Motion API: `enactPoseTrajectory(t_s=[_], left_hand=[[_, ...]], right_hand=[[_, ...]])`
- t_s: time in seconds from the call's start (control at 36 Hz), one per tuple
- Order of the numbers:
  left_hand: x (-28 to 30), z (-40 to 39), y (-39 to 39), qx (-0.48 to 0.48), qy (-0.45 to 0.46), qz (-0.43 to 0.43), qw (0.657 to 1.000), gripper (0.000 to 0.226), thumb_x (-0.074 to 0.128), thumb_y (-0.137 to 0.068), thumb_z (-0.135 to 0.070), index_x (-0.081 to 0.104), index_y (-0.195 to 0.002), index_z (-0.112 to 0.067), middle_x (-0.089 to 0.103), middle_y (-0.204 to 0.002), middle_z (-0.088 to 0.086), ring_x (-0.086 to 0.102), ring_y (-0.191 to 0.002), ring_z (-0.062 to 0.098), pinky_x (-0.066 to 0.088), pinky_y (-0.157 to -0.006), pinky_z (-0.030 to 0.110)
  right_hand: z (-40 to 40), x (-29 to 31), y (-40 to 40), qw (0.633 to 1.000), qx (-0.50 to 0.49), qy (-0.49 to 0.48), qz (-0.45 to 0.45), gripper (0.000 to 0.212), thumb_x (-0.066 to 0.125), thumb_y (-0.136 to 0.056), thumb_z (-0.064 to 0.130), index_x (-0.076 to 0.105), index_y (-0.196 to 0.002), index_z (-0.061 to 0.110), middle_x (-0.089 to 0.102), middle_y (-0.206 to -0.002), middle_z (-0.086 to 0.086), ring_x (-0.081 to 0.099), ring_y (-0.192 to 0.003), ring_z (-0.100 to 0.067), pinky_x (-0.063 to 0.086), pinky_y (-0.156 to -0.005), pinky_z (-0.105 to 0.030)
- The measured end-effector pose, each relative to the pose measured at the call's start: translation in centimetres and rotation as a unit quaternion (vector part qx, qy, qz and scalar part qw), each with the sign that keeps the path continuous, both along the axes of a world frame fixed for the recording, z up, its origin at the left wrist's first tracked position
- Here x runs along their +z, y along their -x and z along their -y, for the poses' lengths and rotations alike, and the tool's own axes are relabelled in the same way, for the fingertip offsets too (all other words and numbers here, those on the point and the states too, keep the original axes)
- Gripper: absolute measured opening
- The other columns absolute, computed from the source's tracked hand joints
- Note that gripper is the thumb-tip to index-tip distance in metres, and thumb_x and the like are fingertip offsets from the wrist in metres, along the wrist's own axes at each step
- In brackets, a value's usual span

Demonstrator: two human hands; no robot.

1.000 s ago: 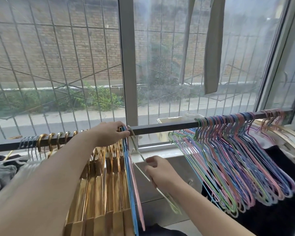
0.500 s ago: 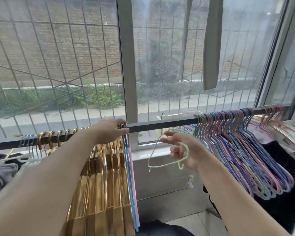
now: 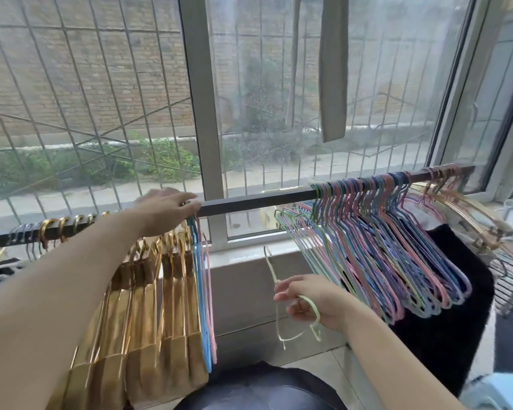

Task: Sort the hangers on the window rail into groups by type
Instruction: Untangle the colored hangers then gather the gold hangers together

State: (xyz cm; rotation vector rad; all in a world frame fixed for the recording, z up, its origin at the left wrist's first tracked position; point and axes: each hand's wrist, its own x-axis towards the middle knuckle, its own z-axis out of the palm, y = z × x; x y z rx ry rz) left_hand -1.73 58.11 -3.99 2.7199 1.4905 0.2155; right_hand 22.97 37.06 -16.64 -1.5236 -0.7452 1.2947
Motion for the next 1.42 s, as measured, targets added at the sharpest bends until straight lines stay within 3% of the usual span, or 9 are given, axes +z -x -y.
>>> enactPoseTrajectory(t_s=[0.14, 0.25, 0.36, 0.5, 0.64, 0.78, 0.92, 1.14, 1.42], left_hand=[[-0.5, 4.7, -3.9, -0.043, -0.133, 0.179, 0.974, 0.051, 0.038, -0.107, -0.05, 0.033, -0.156, -0.036, 0.032, -0.164, 0.005, 0.029, -0.151, 0.03, 0.02, -0.125, 0.053], [-4.1, 14.2, -7.5, -0.086, 0.115, 0.482, 0.864, 0.024, 0.06, -0.101, -0.028, 0.065, -0.124, -0.03, 0.07, -0.122, -0.002, 0.065, -0.111, 0.014, 0.051, -0.099, 0.039], [-12.5, 22.5, -10.1, -0.016, 0.254, 0.58, 0.773, 0.024, 0.056, -0.099, -0.001, 0.07, -0.111, -0.016, 0.075, -0.105, 0.003, 0.071, -0.101, 0.015, 0.055, -0.092, 0.028], [-24.0, 27.1, -11.4, 0.205, 0.274, 0.546, 0.764, 0.026, 0.058, -0.098, -0.003, 0.06, -0.11, -0.026, 0.064, -0.115, -0.002, 0.058, -0.094, 0.001, 0.043, -0.077, 0.007], [-28.0, 31.2, -10.5, 0.237, 0.402, 0.532, 0.706, 0.022, 0.053, -0.103, -0.041, 0.068, -0.111, -0.028, 0.074, -0.111, -0.002, 0.063, -0.106, 0.016, 0.041, -0.087, 0.031], [-28.1, 33.5, -9.6, 0.186, 0.468, 0.561, 0.657, 0.044, 0.046, -0.104, -0.051, 0.069, -0.113, -0.014, 0.079, -0.098, 0.008, 0.074, -0.09, 0.025, 0.05, -0.091, 0.041], [-29.3, 35.2, -6.6, 0.152, 0.459, 0.486, 0.728, 0.037, 0.051, -0.103, -0.041, 0.072, -0.1, -0.011, 0.078, -0.108, 0.006, 0.074, -0.103, 0.025, 0.055, -0.101, 0.043], [-28.9, 36.3, -4.2, 0.247, 0.415, 0.518, 0.706, 0.036, 0.04, -0.111, -0.029, 0.057, -0.092, -0.004, 0.077, -0.095, 0.022, 0.075, -0.082, 0.044, 0.058, -0.085, 0.05], [-28.8, 39.2, -4.6, 0.28, 0.363, 0.591, 0.664, 0.035, 0.042, -0.11, -0.03, 0.058, -0.108, 0.001, 0.076, -0.094, 0.022, 0.075, -0.085, 0.043, 0.061, -0.057, 0.038]], right_hand=[[2.1, -0.3, -1.4, 0.997, 0.041, -0.016, -0.064, 0.021, 0.057, -0.102, 0.01, 0.068, -0.108, -0.007, 0.071, -0.097, -0.02, 0.06, -0.053, -0.014, 0.05, -0.056, -0.027], [5.7, -1.0, -1.3, 0.987, 0.05, -0.062, -0.142, 0.036, 0.052, -0.106, 0.02, 0.066, -0.111, -0.012, 0.069, -0.095, -0.027, 0.06, -0.06, -0.023, 0.051, -0.055, -0.028], [8.9, -1.5, -2.1, 0.975, 0.12, -0.13, -0.135, 0.027, 0.059, -0.082, -0.001, 0.068, -0.107, -0.003, 0.072, -0.101, -0.027, 0.064, -0.068, -0.029, 0.05, -0.072, -0.038], [11.1, -3.1, -4.5, 0.958, 0.21, -0.175, -0.084, 0.02, 0.074, -0.079, 0.007, 0.064, -0.097, 0.007, 0.069, -0.085, -0.016, 0.063, -0.072, -0.025, 0.053, -0.075, -0.036], [13.2, -4.7, -4.8, 0.94, 0.231, -0.202, -0.147, 0.057, 0.09, -0.065, 0.056, 0.061, -0.086, 0.012, 0.058, -0.07, -0.008, 0.057, -0.064, -0.02, 0.053, -0.063, -0.028], [14.1, -4.1, -5.8, 0.919, 0.236, -0.218, -0.23, 0.053, 0.092, -0.067, 0.05, 0.061, -0.084, 0.01, 0.055, -0.067, -0.005, 0.055, -0.061, -0.019, 0.052, -0.062, -0.029], [13.5, -2.7, -7.5, 0.86, 0.266, -0.244, -0.361, 0.028, 0.082, -0.083, 0.038, 0.068, -0.088, 0.014, 0.057, -0.07, -0.002, 0.055, -0.064, -0.017, 0.052, -0.068, -0.032], [12.3, -2.8, -3.4, 0.876, 0.127, -0.181, -0.429, 0.038, 0.043, -0.104, 0.04, 0.06, -0.129, 0.017, 0.072, -0.106, -0.009, 0.066, -0.084, -0.021, 0.055, -0.081, -0.035], [13.2, -9.8, 0.6, 0.998, -0.053, -0.037, -0.016, 0.035, 0.036, -0.111, 0.028, 0.053, -0.139, 0.018, 0.063, -0.129, -0.006, 0.066, -0.106, -0.017, 0.046, -0.111, -0.045]])
